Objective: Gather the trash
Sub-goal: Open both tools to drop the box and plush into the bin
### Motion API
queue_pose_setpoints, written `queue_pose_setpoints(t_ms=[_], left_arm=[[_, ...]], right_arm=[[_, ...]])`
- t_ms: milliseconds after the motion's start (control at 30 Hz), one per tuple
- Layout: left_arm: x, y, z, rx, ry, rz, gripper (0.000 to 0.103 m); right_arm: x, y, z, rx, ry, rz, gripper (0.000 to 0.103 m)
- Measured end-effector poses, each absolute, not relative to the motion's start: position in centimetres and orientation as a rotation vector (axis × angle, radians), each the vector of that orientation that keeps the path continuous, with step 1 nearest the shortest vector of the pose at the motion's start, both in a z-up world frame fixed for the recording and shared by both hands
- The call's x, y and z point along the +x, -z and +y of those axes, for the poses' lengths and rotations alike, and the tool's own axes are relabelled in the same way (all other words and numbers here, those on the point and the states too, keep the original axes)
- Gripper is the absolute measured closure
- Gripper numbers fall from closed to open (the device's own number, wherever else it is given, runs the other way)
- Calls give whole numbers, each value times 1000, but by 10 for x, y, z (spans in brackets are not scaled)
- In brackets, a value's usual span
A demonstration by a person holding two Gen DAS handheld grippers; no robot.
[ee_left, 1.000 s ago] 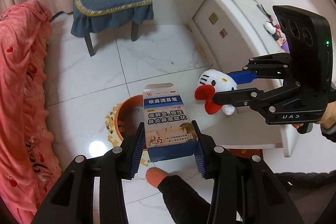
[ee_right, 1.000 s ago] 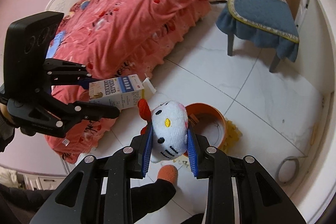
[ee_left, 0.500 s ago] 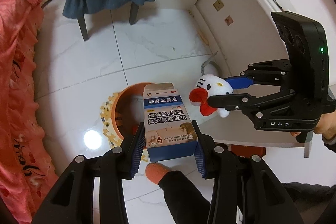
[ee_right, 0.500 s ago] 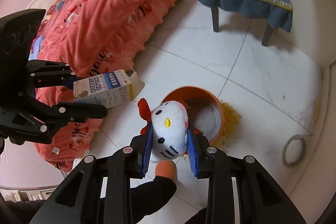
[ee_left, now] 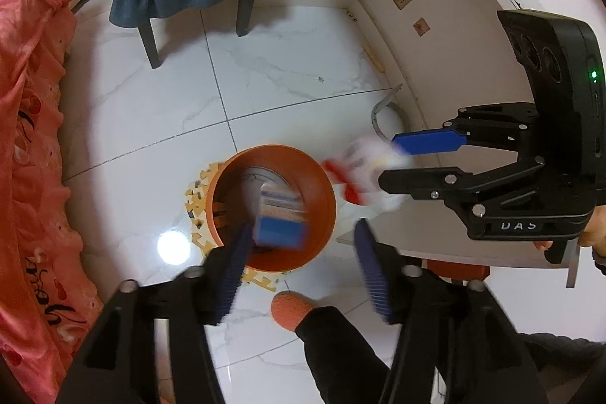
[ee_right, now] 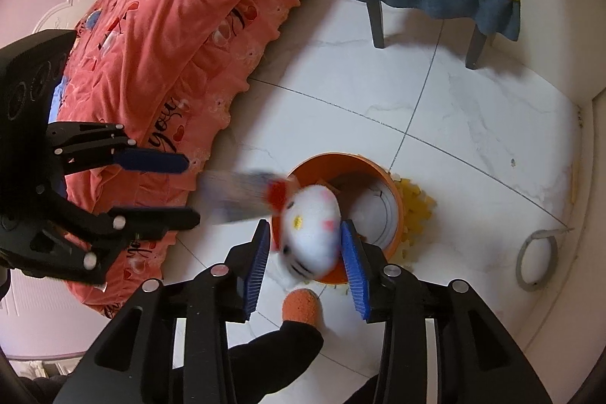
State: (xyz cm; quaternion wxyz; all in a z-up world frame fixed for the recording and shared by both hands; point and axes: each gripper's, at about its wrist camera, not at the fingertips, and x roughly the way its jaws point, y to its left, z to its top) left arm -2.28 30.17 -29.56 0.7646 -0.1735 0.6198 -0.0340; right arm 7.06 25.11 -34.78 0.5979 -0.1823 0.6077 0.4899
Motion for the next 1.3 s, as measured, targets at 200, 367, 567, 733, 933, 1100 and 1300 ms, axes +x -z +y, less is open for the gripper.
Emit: queue_pose_setpoints(t_ms=[200, 367, 567, 733, 933, 1100, 1300], left_arm=[[-21, 295, 298, -372, 89, 1353, 44], [-20, 292, 296, -365, 93, 1354, 44], [-18, 282, 292, -339, 87, 1347, 44], [-17, 267, 289, -300, 71, 1340, 41], [-18, 236, 286, -274, 44, 1289, 32], [-22, 211, 277, -232, 21, 1254, 23], [-26, 185, 263, -182, 13, 1242, 18]], right_arm=[[73, 344, 249, -416, -1138, 1406, 58], [70, 337, 249, -420, -1149, 1398, 58], [70, 325, 244, -414, -1163, 1381, 58], [70, 302, 235, -401, -1177, 1356, 58], [66, 270, 222, -380, -1203, 1319, 51], [63, 237, 206, -351, -1220, 1281, 40], [58, 195, 179, -341, -1251, 1226, 37]])
